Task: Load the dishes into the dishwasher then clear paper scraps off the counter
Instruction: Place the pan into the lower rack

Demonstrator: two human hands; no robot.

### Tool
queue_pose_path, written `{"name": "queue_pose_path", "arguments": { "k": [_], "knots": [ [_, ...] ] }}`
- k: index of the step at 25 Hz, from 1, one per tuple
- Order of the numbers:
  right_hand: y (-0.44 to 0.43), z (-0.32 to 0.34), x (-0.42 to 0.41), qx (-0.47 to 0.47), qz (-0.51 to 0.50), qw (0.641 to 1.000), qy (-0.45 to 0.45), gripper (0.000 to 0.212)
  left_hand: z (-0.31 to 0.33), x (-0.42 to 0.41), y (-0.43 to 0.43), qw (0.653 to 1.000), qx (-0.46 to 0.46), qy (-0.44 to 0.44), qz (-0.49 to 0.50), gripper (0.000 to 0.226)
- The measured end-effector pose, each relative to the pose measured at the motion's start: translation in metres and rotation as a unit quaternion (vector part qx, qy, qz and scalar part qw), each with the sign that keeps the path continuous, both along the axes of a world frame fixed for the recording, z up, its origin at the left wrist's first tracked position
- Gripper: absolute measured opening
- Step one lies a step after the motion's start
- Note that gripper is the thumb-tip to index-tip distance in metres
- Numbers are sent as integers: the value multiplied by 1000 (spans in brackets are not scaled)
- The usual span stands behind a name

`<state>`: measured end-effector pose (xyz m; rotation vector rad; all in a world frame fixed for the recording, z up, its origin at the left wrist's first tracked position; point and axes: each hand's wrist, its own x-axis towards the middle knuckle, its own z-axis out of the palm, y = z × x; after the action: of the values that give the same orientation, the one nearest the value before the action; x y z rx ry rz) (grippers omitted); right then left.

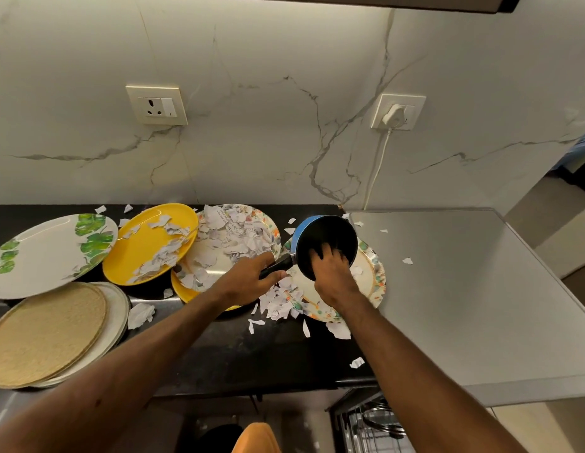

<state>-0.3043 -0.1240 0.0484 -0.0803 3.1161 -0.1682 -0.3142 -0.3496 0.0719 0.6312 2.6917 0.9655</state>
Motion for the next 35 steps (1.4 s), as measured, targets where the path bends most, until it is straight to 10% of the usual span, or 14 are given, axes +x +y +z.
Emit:
{"name": "queue_pose_path", "arguments": {
  "k": [9,18,26,35],
  "knots": [
    [1,-1,-1,-42,2,992,-116,53,-4,3,-1,977,-163,138,8,32],
    [15,3,17,-97,-5,982,-163,87,-2,2,3,980,-139,144,-21,34],
    [30,-8,31,-177,-92,979,-42,21,-8,2,8,981,-143,108,74,32],
    [95,-15,61,-533,-332,777,35,72,-13,8,54,993,-12,-116,-24,58]
  ]
}}
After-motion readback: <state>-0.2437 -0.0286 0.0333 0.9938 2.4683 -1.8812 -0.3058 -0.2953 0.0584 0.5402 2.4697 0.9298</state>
